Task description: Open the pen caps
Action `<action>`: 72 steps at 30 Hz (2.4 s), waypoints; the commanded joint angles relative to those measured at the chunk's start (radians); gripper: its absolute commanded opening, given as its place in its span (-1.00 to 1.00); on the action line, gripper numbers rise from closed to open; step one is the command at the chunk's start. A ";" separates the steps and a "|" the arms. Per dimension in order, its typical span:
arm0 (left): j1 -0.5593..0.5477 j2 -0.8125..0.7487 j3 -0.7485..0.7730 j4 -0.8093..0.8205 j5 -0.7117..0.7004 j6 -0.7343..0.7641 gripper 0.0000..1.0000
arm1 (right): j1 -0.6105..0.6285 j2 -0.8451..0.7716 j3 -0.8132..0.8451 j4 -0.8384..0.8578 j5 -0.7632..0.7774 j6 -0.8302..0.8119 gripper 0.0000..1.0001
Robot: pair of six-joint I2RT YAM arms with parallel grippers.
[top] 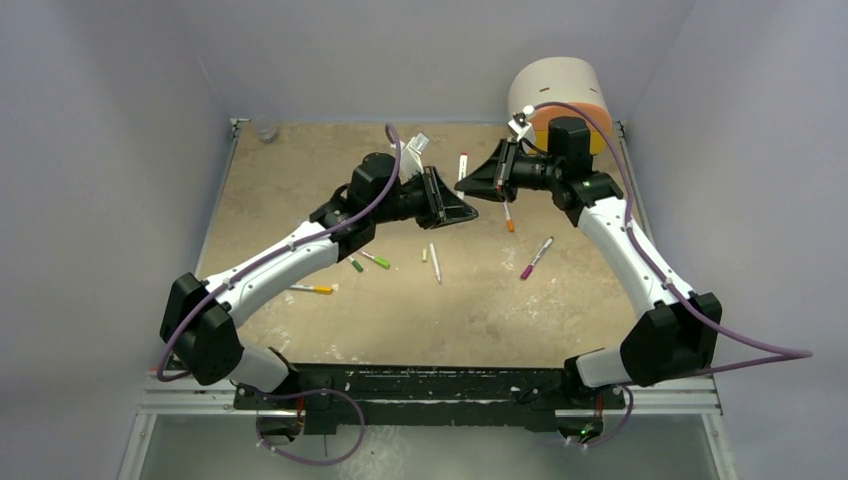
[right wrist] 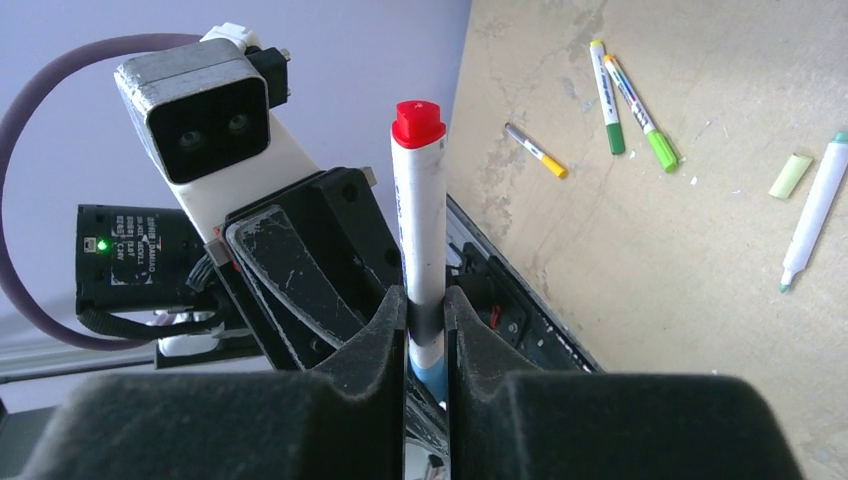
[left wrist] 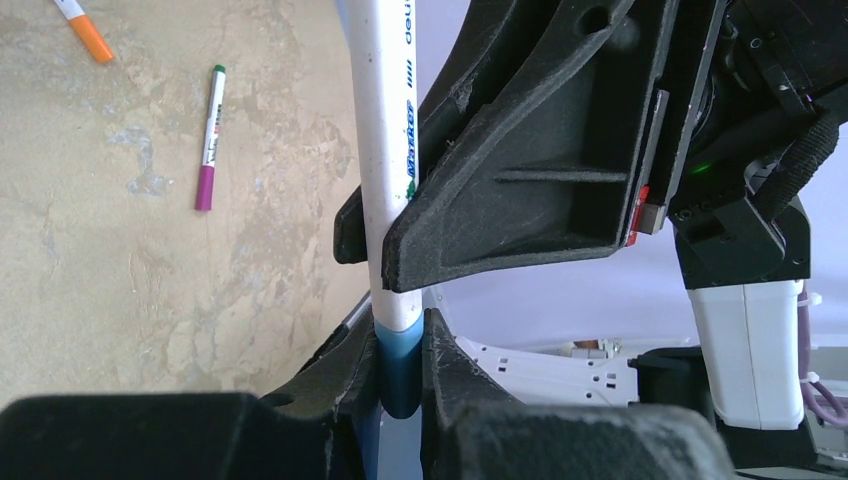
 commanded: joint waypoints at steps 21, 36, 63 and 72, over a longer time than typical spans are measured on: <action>-0.151 -0.305 -0.127 -0.349 0.061 0.040 -1.00 | -0.159 0.262 0.407 -0.059 0.026 -0.030 -1.00; -0.147 -0.247 0.031 -0.839 -0.539 0.124 -1.00 | 0.030 0.252 0.337 -0.501 0.403 -0.521 -1.00; 0.024 -0.138 0.019 -0.816 -0.485 0.182 -1.00 | 0.302 0.440 0.090 -0.360 0.639 -0.541 -1.00; 0.028 -0.156 -0.003 -0.808 -0.480 0.187 -1.00 | 0.328 0.493 0.078 -0.345 0.660 -0.517 -0.95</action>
